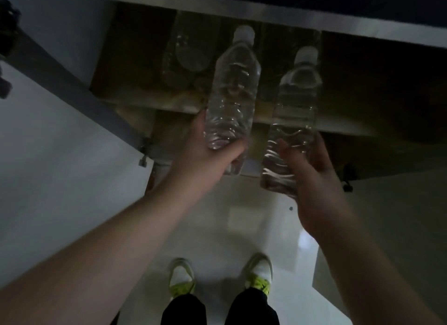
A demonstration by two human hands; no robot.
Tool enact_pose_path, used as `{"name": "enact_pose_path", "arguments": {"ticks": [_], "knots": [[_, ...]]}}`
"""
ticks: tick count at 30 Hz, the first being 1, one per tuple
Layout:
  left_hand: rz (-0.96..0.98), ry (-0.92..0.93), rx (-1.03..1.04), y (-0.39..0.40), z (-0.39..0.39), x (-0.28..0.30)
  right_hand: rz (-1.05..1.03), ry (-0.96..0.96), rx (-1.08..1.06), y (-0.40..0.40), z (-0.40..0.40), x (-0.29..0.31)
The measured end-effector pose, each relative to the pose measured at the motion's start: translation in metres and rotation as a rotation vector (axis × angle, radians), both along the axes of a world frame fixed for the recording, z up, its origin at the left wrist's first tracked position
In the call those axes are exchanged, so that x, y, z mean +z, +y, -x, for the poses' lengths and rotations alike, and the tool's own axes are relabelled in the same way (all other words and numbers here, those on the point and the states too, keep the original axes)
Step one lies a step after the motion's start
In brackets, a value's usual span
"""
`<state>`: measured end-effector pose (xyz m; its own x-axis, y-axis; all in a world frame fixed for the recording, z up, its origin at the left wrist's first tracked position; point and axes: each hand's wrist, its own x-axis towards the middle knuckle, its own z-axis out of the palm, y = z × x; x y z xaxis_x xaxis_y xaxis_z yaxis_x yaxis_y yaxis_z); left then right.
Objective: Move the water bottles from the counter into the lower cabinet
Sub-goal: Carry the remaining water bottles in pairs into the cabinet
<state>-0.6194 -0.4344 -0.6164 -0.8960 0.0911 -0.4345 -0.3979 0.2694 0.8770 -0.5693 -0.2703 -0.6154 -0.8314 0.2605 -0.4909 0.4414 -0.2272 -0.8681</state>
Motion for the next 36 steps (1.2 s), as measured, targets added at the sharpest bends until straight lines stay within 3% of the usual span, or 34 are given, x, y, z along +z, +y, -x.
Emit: {"name": "enact_pose_path", "arguments": {"ticks": [5, 13, 17, 21, 29, 36], "knots": [[0.113, 0.096, 0.057, 0.014, 0.033, -0.013, -0.171, 0.042, -0.025, 0.012, 0.034, -0.007], [0.188, 0.156, 0.043, 0.028, 0.082, -0.025, -0.860, 0.052, 0.093, 0.022, 0.089, -0.014], [0.258, 0.246, 0.054, 0.034, 0.088, -0.028, -1.103, 0.100, 0.016, 0.013, 0.101, -0.024], [0.249, 0.313, 0.094, 0.035, 0.089, -0.033, -1.191, 0.145, -0.027, 0.010, 0.108, -0.029], [0.288, 0.558, 0.004, 0.016, 0.065, -0.040, -1.257, 0.284, 0.126, 0.010, 0.100, -0.045], [0.758, 0.769, -0.112, 0.010, 0.076, -0.037, -1.371, 0.263, 0.144, 0.013, 0.110, -0.053]]}}
